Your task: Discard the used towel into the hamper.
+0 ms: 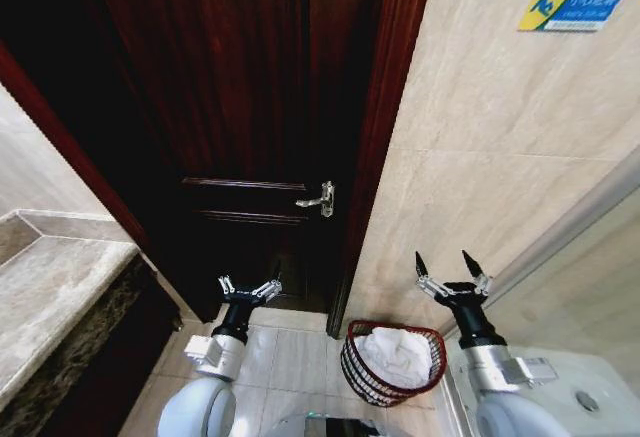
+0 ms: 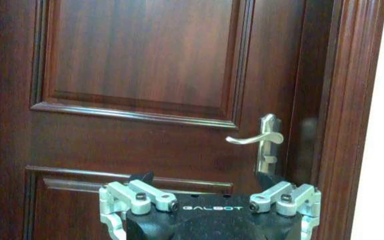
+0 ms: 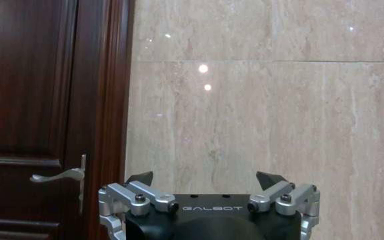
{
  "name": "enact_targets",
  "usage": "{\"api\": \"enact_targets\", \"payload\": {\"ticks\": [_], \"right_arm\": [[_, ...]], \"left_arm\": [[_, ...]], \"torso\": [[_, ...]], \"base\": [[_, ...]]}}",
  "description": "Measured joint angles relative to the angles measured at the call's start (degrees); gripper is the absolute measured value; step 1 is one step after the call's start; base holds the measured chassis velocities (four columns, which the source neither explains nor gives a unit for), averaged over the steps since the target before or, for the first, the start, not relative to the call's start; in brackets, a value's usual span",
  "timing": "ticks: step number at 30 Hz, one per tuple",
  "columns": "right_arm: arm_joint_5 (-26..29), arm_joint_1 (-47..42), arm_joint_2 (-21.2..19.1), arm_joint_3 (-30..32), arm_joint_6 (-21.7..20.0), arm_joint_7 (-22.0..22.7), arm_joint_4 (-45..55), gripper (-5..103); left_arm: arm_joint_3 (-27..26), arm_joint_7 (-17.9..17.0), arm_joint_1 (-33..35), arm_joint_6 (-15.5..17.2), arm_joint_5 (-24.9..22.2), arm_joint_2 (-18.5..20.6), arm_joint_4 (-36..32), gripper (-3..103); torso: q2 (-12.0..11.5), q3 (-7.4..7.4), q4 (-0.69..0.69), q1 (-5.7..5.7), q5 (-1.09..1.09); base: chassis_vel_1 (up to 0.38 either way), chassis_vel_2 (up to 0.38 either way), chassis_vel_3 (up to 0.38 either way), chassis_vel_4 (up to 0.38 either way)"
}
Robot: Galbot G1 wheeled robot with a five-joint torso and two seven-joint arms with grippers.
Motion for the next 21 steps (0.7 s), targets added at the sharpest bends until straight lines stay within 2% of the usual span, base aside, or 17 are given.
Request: {"api": "enact_targets", "payload": {"ticks": [6, 21], "right_arm": [[0.03, 0.01, 0.32, -0.71, 1.44, -0.56, -0.51, 100], [-0.30, -0.02, 0.73, -1.38, 1.28, -0.84, 0.55, 100]], "left_arm": [[0.00, 0.00, 0.00, 0.00, 0.00, 0.00, 0.00, 100], [0.00, 0.00, 0.00, 0.00, 0.00, 0.00, 0.00, 100]], "torso": [[0.00, 0.00, 0.00, 0.00, 0.00], [0.00, 0.00, 0.00, 0.00, 0.00]], "base": [[0.000, 0.000, 0.000, 0.000], [0.000, 0.000, 0.000, 0.000]]}}
